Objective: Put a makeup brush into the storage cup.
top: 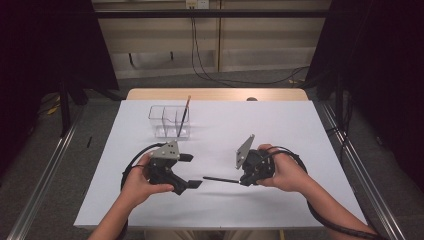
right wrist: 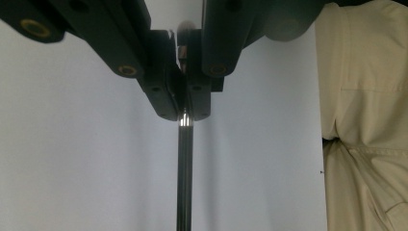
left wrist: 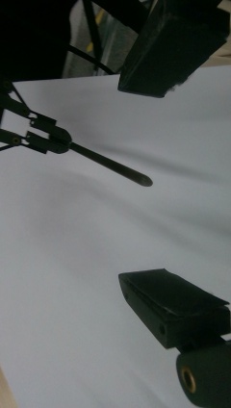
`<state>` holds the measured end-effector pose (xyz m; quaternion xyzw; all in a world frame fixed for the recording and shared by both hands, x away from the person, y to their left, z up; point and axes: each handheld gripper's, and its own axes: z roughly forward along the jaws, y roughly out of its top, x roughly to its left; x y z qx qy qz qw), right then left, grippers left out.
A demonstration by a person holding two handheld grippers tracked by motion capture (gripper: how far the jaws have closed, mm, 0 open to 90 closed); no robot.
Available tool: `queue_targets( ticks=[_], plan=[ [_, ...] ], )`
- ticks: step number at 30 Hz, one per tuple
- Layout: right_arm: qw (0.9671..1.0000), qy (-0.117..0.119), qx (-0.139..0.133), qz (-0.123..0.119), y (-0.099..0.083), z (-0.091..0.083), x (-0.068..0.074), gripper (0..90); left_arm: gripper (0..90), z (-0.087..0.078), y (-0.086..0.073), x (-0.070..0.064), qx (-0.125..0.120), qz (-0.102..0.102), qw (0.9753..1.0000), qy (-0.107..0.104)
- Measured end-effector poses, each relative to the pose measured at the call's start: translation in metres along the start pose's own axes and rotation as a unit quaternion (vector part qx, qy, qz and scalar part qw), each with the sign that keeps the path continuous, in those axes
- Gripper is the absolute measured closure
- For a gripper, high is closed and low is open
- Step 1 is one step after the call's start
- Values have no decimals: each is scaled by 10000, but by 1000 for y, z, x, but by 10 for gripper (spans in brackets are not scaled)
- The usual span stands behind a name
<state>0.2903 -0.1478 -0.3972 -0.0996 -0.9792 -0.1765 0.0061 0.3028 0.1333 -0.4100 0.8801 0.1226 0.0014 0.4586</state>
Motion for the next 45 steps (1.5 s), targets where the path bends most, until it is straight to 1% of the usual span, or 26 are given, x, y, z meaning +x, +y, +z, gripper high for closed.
queue_targets(
  ticks=[2, 3, 8, 10, 11, 12, 14, 15, 16, 18, 19, 20, 23, 24, 25, 28, 30, 31, 32, 34, 37, 40, 41, 42, 43, 45],
  plan=[
    [10000, 21, 4, -27, 1, 1, 0, 839, 119, 3, 3, -1, 180, 76, 9998, -34],
    [10000, 5, 31, 9, 2, 1, 1, 839, 120, 5, 5, -1, 250, 116, 9996, -47],
    [10000, 19, 34, -73, 5, 2, 2, 839, 159, 10, 12, -2, 470, 270, 9985, -65],
    [10000, 17, 54, -57, 7, 2, 3, 839, 172, 12, 15, -3, 565, 325, 9979, -67],
    [9999, 11, 48, -95, 7, 3, 2, 839, 178, 13, 16, -3, 624, 370, 9973, -64],
    [9999, 10, 44, -92, 8, 3, 3, 839, 192, 14, 18, -3, 739, 418, 9964, -46],
    [9999, 18, 79, -98, 9, 3, 3, 838, 214, 15, 20, -3, 800, 385, 9960, -92],
    [9999, 23, 67, -108, 9, 3, 3, 839, 221, 16, 21, -2, 816, 397, 9959, -70],
    [9999, 26, 60, -144, 10, 3, 3, 839, 232, 16, 22, -2, 880, 395, 9953, -92],
    [9999, 17, 84, -99, 11, 3, 4, 839, 259, 17, 24, -2, 918, 337, 9951, -153],
    [9999, 21, 71, -139, 11, 3, 3, 839, 264, 18, 25, -2, 953, 347, 9947, -187],
    [9999, 16, 69, -149, 12, 3, 3, 839, 288, 19, 26, -2, 988, 414, 9941, -196],
    [9999, 19, 69, -130, 13, 2, 3, 839, 330, 21, 29, -3, 1012, 472, 9935, -240],
    [9999, 16, 71, -114, 13, 2, 3, 839, 350, 22, 30, -4, 1081, 492, 9925, -275],
    [9998, 20, 58, -186, 14, 2, 2, 839, 378, 22, 31, -4, 1123, 527, 9919, -288],
    [9998, 31, 94, -162, 15, 2, 4, 839, 380, 26, 34, -5, 1142, 569, 9914, -282],
    [9997, 37, 96, -212, 16, 2, 3, 839, 399, 28, 35, -5, 1210, 578, 9904, -342],
    [9997, 34, 101, -204, 17, 2, 4, 839, 411, 29, 36, -6, 1210, 567, 9904, -358],
    [9998, 33, 104, -189, 17, 2, 4, 839, 440, 31, 36, -6, 1298, 625, 9889, -367],
    [9997, 27, 80, -240, 18, 1, 4, 839, 467, 34, 36, -6, 1367, 594, 9880, -402],
    [9997, 33, 51, -228, 19, 0, 4, 838, 526, 40, 36, -7, 1483, 648, 9860, -412],
    [9997, 43, 16, -229, 21, 0, 4, 839, 607, 44, 36, -8, 1568, 655, 9843, -471],
    [9997, 32, 13, -249, 21, 0, 4, 839, 649, 45, 36, -8, 1653, 685, 9826, -499],
    [9997, 39, 11, -243, 21, 0, 4, 839, 686, 46, 36, -8, 1668, 672, 9825, -494],
    [9997, 47, 0, -243, 21, 0, 4, 839, 706, 47, 36, -8, 1673, 650, 9822, -548],
    [9997, 44, 1, -254, 22, 0, 4, 838, 748, 49, 36, -9, 1770, 665, 9805, -540]
  ],
)
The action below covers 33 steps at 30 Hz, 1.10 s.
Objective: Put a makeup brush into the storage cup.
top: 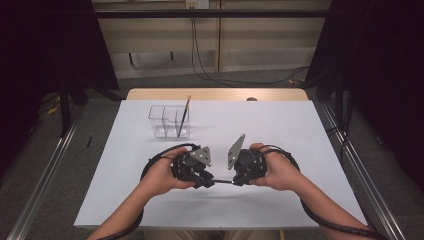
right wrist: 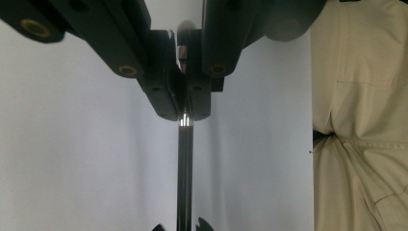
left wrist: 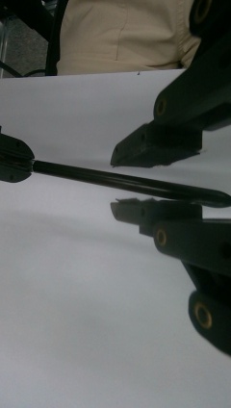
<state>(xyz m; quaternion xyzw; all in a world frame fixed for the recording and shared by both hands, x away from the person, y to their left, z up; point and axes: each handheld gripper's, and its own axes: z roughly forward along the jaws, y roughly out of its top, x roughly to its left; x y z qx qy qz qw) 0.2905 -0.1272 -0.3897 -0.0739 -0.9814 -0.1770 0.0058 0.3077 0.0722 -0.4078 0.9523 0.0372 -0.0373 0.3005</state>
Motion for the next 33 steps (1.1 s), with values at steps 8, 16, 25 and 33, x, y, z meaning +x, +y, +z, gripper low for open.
queue_targets(
  ticks=[8, 16, 25, 33],
  plan=[
    [9999, 44, -67, -88, 2, -1, 0, 837, 806, 3, -1, -2, 126, 29, 9999, -61],
    [9994, -12, -355, 3, 2, -13, -4, 836, 841, 8, -4, -4, 132, -43, 9997, -212],
    [9976, -15, -670, 199, -4, -16, -5, 802, 843, 5, -5, -4, 24, -171, 9996, -221],
    [9869, -197, -1467, 648, -15, -20, -10, 520, 843, 4, -9, -3, -94, -261, 9993, -233]
  ],
)
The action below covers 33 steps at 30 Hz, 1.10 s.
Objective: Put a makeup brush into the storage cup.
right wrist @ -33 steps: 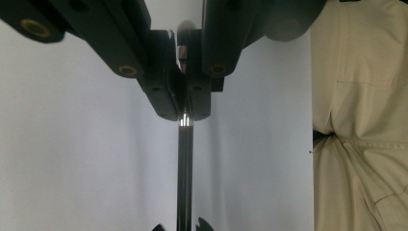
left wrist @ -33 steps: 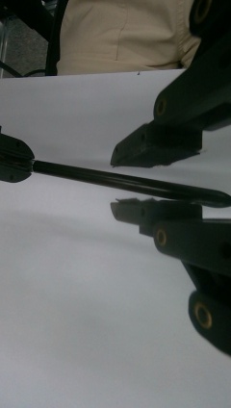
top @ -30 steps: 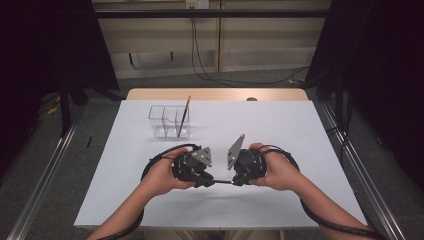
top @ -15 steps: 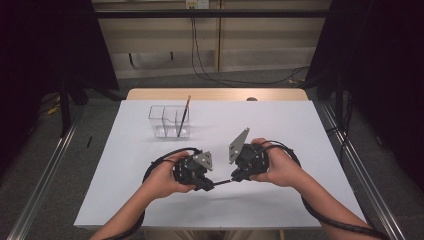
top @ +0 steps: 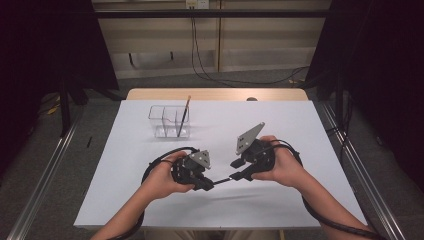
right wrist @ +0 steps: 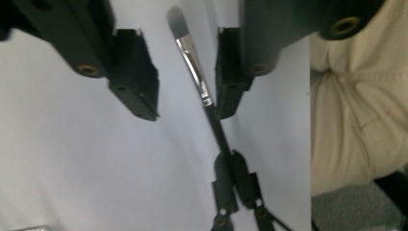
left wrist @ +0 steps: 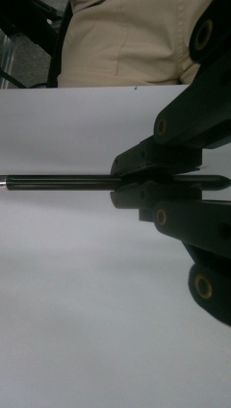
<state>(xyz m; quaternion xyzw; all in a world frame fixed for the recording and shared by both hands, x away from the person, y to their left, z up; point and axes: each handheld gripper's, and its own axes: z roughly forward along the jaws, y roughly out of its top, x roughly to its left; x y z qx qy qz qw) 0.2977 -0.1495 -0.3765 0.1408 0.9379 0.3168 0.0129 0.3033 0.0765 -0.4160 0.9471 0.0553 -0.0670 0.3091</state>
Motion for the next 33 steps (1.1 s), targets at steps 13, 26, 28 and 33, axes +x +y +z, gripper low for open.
queue_targets(
  ticks=[13, 26, 28, 33],
  plan=[
    [9878, -14, -1290, 870, -18, -3, -10, 129, 843, -4, -3, 1, -138, -59, 9999, 54],
    [9648, -247, -2348, 1155, -30, -5, -8, 68, 842, -5, -6, 2, -342, -147, 9993, 64],
    [9598, -303, -2554, 1126, -32, -5, -8, 51, 843, -5, -7, 2, -390, -180, 9991, 56],
    [9486, -304, -2928, 1164, -36, -5, -7, 58, 842, -7, -10, 2, -522, -262, 9983, 84]
  ],
)
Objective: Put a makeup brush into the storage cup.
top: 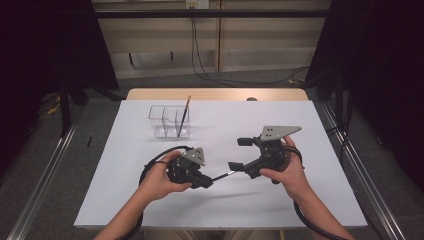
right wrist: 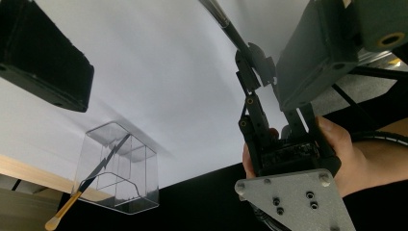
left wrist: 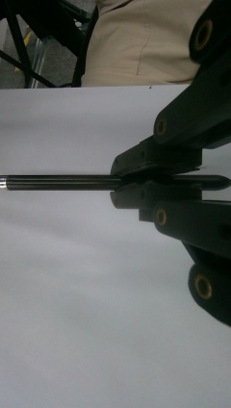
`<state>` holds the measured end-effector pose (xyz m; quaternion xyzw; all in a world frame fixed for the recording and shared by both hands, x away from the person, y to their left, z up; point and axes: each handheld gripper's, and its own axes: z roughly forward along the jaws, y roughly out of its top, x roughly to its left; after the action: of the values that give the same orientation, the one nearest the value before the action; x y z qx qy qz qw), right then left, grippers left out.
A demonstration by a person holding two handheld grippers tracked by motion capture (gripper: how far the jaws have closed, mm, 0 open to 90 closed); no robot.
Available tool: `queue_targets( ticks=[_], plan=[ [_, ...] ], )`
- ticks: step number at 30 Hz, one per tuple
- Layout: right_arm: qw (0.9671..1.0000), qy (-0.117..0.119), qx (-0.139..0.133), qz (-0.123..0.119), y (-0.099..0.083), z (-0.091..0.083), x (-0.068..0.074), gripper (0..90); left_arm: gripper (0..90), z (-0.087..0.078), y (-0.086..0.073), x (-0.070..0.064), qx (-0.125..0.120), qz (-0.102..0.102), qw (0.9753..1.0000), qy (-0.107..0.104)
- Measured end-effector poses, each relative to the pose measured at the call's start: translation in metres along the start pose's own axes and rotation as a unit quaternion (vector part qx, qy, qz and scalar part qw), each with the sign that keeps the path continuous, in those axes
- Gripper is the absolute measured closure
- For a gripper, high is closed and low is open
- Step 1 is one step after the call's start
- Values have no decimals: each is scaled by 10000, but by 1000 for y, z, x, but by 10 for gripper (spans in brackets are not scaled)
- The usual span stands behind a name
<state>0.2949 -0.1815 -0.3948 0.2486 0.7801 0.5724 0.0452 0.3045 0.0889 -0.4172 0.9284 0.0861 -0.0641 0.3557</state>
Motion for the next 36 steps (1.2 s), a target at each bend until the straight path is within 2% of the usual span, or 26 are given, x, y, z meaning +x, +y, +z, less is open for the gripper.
queue_targets(
  ticks=[5, 8, 13, 18, 19, 22, 23, 26, 30, 31, 36],
  plan=[
    [9999, -24, -104, 9, -2, -1, 0, 62, 843, -3, -3, 1, -185, -77, 9998, -8],
    [9999, -47, -110, -1, -2, 0, 0, 65, 843, -4, -4, 1, -401, -132, 9991, -21],
    [9999, -64, -110, -1, -3, 1, 0, 65, 842, -7, -8, 3, -845, -252, 9961, -75],
    [9998, -26, -203, 50, -5, 1, -1, 82, 842, -8, -12, 5, -1356, -371, 9900, -65],
    [9997, -24, -246, 54, -5, 1, 0, 87, 842, -8, -13, 6, -1535, -406, 9873, -62],
    [9996, 24, -278, 55, -4, 2, 1, 101, 842, -10, -14, 7, -1879, -461, 9811, -19],
    [9996, 25, -286, 56, -4, 2, 1, 104, 842, -10, -14, 7, -2027, -527, 9778, 11],
    [9993, 31, -371, 34, -4, 3, 2, 133, 842, -10, -14, 7, -2238, -573, 9729, 0],
    [9991, 89, -395, 107, -4, 4, 2, 182, 842, -7, -13, 7, -2381, -626, 9692, -51],
    [9993, 77, -370, 83, -4, 4, 2, 210, 842, -7, -12, 7, -2362, -617, 9697, -40],
    [9991, 185, -381, 16, -3, 5, 4, 373, 841, -3, -11, 7, -2433, -619, 9679, -82]
  ],
)
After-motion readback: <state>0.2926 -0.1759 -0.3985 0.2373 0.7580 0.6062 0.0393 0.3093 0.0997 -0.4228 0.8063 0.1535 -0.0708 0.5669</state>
